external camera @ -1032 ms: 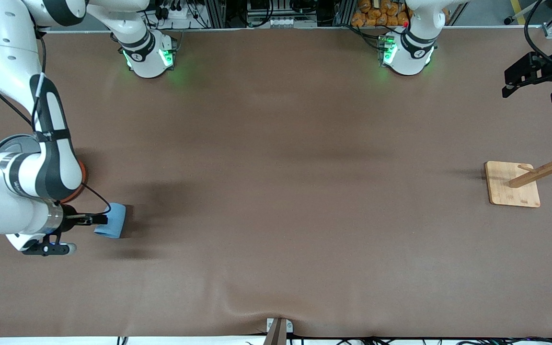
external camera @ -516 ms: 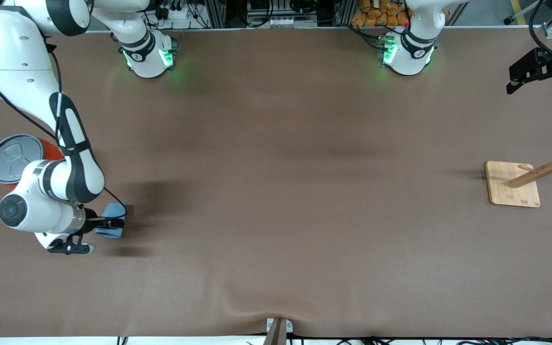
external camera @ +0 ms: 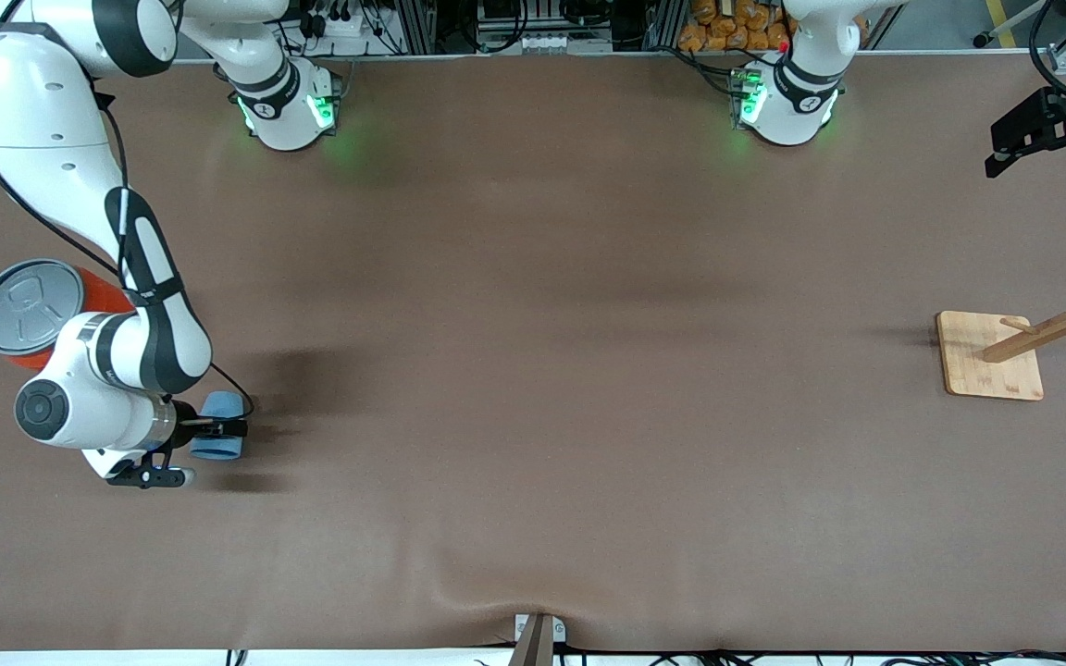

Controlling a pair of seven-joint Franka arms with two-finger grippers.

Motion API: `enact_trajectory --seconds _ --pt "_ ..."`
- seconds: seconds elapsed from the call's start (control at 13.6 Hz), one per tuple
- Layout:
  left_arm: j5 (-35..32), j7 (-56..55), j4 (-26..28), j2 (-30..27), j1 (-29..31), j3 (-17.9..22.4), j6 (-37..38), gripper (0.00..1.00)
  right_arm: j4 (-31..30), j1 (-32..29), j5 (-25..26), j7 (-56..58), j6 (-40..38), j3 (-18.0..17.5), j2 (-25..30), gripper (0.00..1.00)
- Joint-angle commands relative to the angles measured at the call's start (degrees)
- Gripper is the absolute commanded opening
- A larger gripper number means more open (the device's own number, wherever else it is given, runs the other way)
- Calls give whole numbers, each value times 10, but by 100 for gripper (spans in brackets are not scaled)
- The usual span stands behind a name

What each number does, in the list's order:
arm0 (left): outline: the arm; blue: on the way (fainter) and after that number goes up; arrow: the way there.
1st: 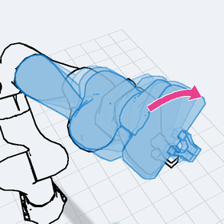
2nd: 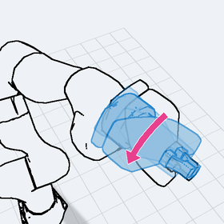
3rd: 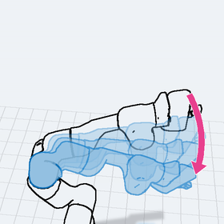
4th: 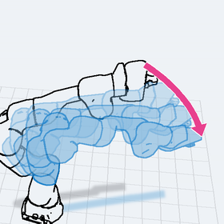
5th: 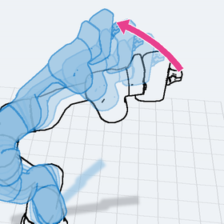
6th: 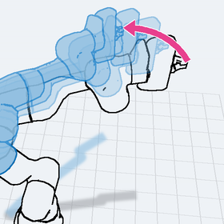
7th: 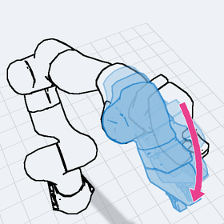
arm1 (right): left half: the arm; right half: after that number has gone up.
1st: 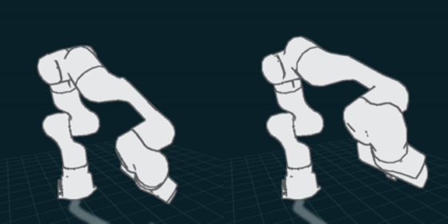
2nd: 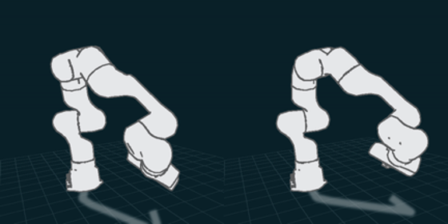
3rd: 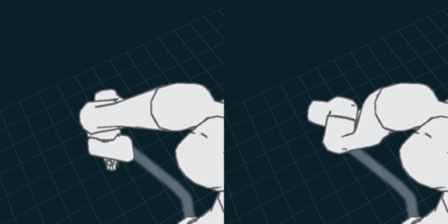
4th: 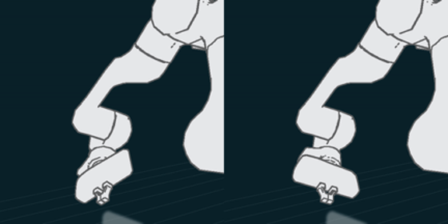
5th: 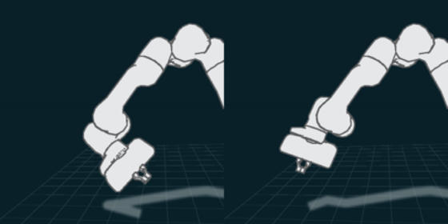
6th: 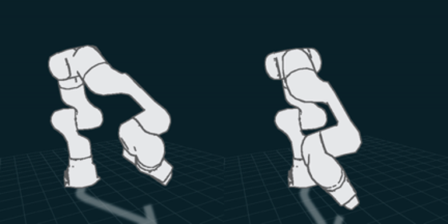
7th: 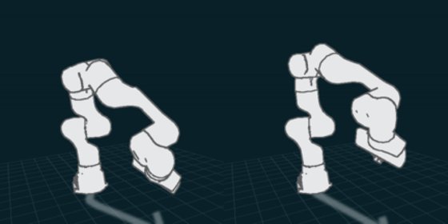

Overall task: Flip cup
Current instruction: 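Reach the right gripper down to the blue cup beside the canister, then close the right gripper on the blue cup's base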

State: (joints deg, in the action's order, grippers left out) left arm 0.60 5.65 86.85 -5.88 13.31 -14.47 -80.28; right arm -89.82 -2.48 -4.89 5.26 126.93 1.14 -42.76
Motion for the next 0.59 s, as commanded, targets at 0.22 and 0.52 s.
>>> enact_trajectory --seconds 0.22,0.52 --pt "1 9 -6 -4 3 0 11 100 4 -5 -7 112 23 0 6 65" --pt "4 8 -6 -4 3 0 11 100 12 -16 -6 241 8 0 40 66"
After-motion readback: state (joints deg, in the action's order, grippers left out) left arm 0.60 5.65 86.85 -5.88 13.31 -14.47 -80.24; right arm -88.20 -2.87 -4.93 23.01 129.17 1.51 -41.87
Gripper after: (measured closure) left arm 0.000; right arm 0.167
